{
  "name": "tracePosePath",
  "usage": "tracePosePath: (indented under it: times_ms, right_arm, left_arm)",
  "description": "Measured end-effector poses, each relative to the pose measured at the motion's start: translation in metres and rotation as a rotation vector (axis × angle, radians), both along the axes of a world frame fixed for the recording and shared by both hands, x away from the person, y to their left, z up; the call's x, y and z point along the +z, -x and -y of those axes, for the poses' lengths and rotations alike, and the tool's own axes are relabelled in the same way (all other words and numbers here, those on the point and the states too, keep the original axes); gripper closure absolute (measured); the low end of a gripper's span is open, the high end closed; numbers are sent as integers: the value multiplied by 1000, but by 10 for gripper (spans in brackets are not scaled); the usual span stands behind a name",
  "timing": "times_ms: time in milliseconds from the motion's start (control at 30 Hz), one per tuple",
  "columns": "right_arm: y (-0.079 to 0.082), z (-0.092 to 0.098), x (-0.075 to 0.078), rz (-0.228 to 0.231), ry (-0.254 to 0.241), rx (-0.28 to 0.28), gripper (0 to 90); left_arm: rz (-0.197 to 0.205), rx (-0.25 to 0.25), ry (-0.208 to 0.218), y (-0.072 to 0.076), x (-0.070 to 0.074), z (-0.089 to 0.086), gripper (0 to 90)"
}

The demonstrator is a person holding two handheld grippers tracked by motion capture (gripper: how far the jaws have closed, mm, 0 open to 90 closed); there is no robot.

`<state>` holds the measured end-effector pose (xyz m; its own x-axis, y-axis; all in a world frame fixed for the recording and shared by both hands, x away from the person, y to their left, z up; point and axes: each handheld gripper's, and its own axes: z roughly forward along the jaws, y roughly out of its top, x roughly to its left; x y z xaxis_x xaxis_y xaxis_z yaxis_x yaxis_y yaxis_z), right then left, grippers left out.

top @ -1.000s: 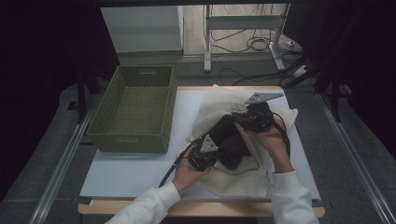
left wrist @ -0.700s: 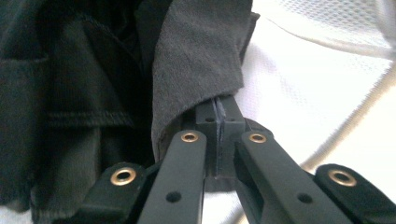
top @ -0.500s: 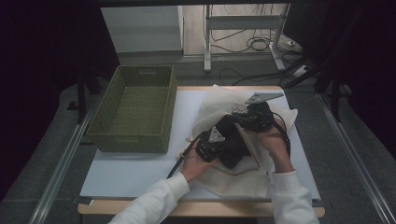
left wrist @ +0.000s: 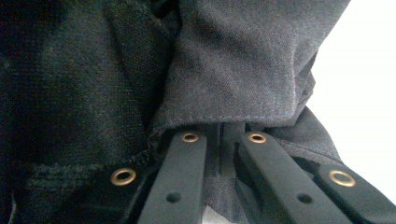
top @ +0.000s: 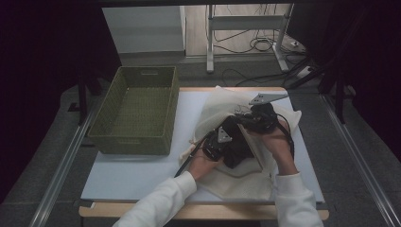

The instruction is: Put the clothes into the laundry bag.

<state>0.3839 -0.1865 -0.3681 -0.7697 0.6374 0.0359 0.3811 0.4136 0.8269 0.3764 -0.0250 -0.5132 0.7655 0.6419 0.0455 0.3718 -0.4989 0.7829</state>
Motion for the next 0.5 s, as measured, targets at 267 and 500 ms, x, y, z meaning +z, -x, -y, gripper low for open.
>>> tracePosePath:
  times_ms: [267,500]
  right_arm:
    - [1,2,2,5,-11,-1,865]
    - [0,2,1,0,-13,0,865]
  left_arm:
    - [24,27,-26,-8,1,6,900]
    - [22,5,4,3,6,1,900]
